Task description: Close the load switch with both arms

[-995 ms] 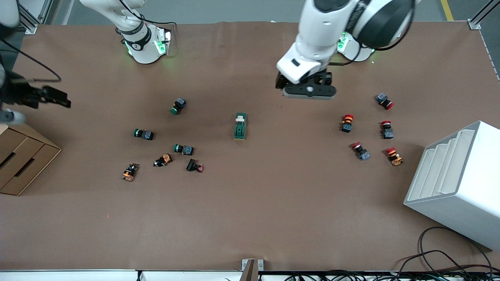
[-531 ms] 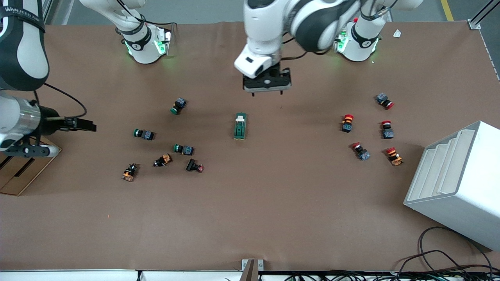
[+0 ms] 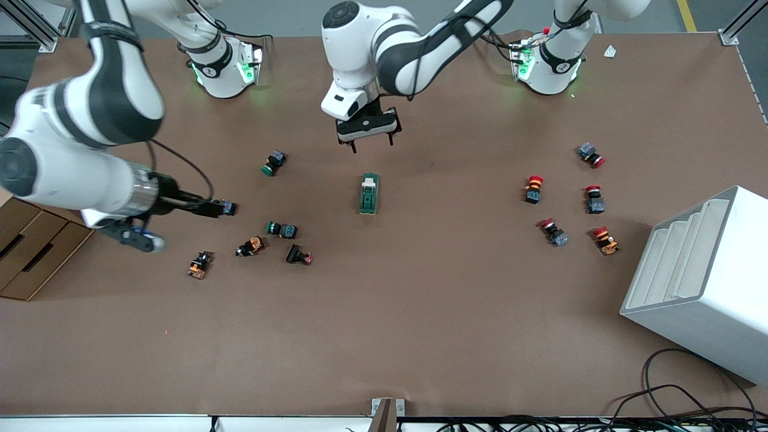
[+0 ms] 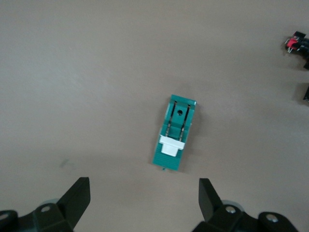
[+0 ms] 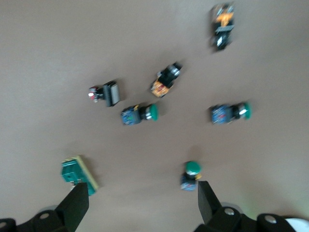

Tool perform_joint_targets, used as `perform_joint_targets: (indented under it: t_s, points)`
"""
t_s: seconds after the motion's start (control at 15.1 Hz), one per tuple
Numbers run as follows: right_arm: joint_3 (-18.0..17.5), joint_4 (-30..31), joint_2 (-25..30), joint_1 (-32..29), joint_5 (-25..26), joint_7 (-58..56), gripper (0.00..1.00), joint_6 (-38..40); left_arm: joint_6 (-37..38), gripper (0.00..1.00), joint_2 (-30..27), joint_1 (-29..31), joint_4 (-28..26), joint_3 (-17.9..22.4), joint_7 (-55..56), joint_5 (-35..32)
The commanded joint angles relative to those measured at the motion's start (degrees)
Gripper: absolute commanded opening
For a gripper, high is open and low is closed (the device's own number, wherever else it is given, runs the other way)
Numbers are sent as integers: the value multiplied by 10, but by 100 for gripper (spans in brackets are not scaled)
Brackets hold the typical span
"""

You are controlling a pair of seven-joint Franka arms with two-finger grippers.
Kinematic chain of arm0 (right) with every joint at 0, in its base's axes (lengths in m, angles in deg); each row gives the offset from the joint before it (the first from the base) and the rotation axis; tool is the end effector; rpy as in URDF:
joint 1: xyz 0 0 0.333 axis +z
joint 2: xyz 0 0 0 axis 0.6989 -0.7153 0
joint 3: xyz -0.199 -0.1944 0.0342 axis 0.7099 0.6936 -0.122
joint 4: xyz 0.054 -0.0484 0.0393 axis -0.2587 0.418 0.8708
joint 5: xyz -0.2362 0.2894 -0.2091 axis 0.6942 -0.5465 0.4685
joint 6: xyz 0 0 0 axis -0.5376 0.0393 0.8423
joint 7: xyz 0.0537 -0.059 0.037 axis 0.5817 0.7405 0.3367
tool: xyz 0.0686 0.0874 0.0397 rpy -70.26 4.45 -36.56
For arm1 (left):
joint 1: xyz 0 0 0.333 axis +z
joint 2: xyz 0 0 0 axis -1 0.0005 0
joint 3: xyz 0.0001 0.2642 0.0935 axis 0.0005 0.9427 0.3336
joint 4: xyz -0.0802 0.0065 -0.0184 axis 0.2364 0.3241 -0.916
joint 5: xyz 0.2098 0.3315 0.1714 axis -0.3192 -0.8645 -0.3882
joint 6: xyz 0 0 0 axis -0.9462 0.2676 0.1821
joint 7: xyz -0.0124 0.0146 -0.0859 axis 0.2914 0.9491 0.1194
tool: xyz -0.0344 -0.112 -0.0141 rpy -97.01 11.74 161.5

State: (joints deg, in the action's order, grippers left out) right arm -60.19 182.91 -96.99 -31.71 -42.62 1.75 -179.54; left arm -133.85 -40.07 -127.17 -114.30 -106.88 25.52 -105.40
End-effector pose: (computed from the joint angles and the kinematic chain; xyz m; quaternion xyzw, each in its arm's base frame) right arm 0.6160 0.1538 0.3879 -0.9627 0.2168 0.1406 0.0798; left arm 0.3157 -0.6074 0.2703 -0.9870 -0.1051 -0.1146 0.0417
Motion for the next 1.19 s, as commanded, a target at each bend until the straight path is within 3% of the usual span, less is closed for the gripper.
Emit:
perform_joint_targets:
  t_s: [0.0, 0.13, 0.4, 0.73, 1.13]
  points:
    - [4, 81, 21, 48, -30, 82, 100, -74, -13, 99, 34, -24, 7, 0, 68, -65]
    - [4, 124, 27, 92, -30, 140, 100, -135, -13, 99, 59, -43, 7, 1, 133, -121]
    - [3, 179, 20, 177, -32, 243, 100, -256, -13, 98, 97, -61, -28, 0, 268, -302]
    - [3, 208, -37, 272, -34, 311, 100, -387, -13, 93, 123, -69, -58, 1, 360, -448]
    - [3, 207, -104, 326, -34, 361, 100, -504, -11, 93, 147, -70, -69, 5, 417, -548]
